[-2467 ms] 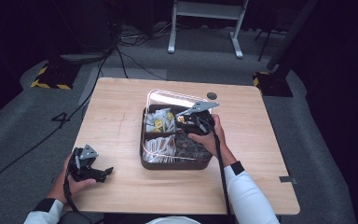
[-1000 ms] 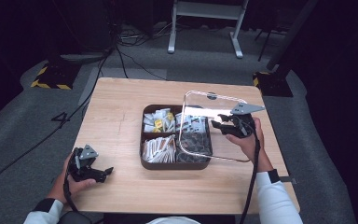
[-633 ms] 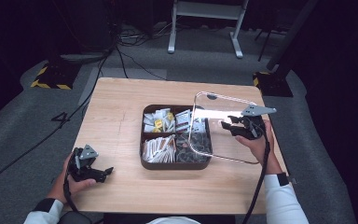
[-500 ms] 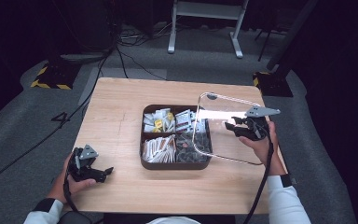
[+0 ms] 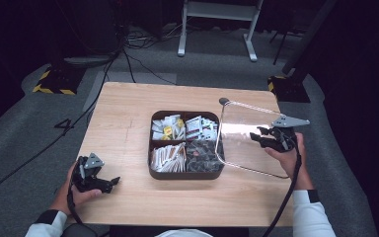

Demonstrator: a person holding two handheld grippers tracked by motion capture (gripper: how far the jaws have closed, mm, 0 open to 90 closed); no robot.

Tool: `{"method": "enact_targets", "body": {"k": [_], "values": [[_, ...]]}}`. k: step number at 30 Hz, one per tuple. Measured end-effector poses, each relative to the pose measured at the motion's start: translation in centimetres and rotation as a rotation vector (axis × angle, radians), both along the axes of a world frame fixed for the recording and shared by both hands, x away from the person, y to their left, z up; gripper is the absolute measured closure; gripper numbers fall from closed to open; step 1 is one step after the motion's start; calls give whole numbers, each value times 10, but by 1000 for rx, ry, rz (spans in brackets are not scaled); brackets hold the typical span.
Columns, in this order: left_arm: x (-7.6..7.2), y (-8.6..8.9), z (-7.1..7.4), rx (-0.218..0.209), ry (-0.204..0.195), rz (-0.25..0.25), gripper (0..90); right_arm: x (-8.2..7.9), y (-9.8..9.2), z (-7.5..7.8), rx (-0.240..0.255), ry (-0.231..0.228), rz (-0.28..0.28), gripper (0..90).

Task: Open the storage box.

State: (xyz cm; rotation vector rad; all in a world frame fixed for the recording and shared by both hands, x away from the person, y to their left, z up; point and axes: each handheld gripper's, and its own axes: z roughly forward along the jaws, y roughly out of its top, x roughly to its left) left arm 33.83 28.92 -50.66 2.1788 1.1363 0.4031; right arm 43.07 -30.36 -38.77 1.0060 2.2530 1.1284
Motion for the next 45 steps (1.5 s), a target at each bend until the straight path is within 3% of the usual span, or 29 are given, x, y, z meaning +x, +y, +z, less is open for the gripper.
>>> {"method": "enact_targets", "body": {"k": [13,20,27,31,45], "values": [[0,0,0,0,0,0,5,-4,-40,-25,-15,51,-52,589],[0,0,0,0,0,0,5,-1,-52,-36,-16,61,-66,589],[0,0,0,2,-1,-1,5,6,-55,-46,-23,78,-74,589],[0,0,0,2,-1,-1,5,12,-51,-56,-54,98,-66,589],[0,0,0,0,0,0,5,22,-47,-76,-67,139,-64,588]]}}
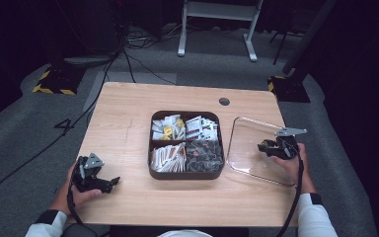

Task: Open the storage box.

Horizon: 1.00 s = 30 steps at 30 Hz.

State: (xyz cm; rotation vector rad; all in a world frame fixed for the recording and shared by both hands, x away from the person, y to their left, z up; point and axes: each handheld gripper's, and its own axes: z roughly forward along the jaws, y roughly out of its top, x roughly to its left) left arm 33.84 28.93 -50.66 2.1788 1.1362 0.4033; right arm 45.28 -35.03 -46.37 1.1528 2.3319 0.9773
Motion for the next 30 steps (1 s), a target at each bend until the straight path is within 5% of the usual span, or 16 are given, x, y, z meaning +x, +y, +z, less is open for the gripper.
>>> {"method": "enact_targets", "body": {"k": [23,28,30], "values": [[0,0,0,1,-1,-3,5,4,8,-21,-19,49,23,587],[1,0,0,-1,0,-5,5,5,7,-22,1,53,25,579],[1,0,0,-1,0,-5,4,5,5,-21,48,55,29,514]]}}
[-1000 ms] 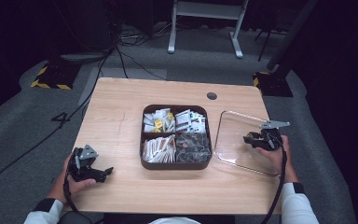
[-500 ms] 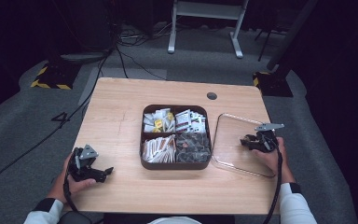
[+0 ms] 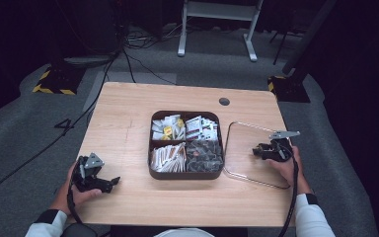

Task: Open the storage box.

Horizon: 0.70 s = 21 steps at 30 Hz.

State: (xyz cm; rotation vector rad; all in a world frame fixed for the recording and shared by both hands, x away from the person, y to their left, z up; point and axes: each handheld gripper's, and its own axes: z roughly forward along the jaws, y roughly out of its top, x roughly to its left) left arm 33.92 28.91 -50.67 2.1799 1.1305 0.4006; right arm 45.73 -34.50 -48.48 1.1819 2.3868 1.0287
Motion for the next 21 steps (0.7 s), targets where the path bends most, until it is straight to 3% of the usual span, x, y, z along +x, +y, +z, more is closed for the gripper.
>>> {"method": "enact_targets", "body": {"k": [2,7,21], "values": [[0,0,0,2,0,-1,5,-1,-2,4,-1,-5,-15,427],[1,0,0,3,-3,-5,4,-1,-3,6,-7,-5,-51,322],[1,0,0,4,-3,-7,5,-7,5,24,36,-64,-49,272]]}}
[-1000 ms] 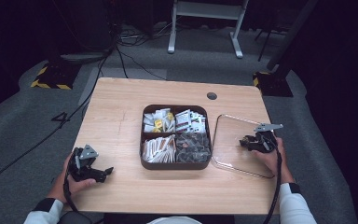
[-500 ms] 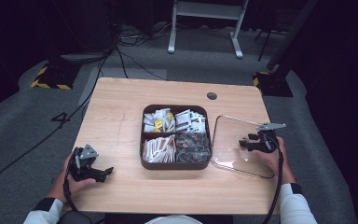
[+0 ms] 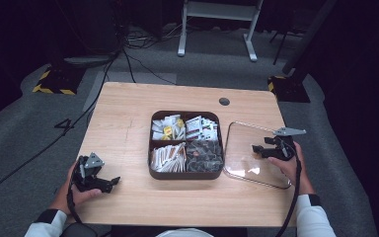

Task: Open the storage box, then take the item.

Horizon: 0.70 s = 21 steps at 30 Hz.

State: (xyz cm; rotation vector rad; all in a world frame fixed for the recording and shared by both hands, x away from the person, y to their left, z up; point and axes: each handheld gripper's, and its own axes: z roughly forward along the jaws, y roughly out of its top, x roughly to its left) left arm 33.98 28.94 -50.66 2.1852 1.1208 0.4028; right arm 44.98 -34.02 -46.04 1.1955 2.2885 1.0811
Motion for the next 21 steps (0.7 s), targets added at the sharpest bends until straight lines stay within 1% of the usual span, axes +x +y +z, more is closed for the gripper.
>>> {"method": "enact_targets", "body": {"k": [2,4,7,13,21], "values": [[0,0,0,0,0,0,5,-1,2,4,7,-8,0,269],[0,0,0,0,0,-1,5,-3,4,8,2,-27,7,269],[0,0,0,0,1,-2,5,-4,8,15,12,-42,18,273],[0,0,0,0,0,-2,5,-6,16,24,5,-58,37,282],[0,0,0,-2,2,-1,5,-4,27,37,19,-87,54,285]]}}
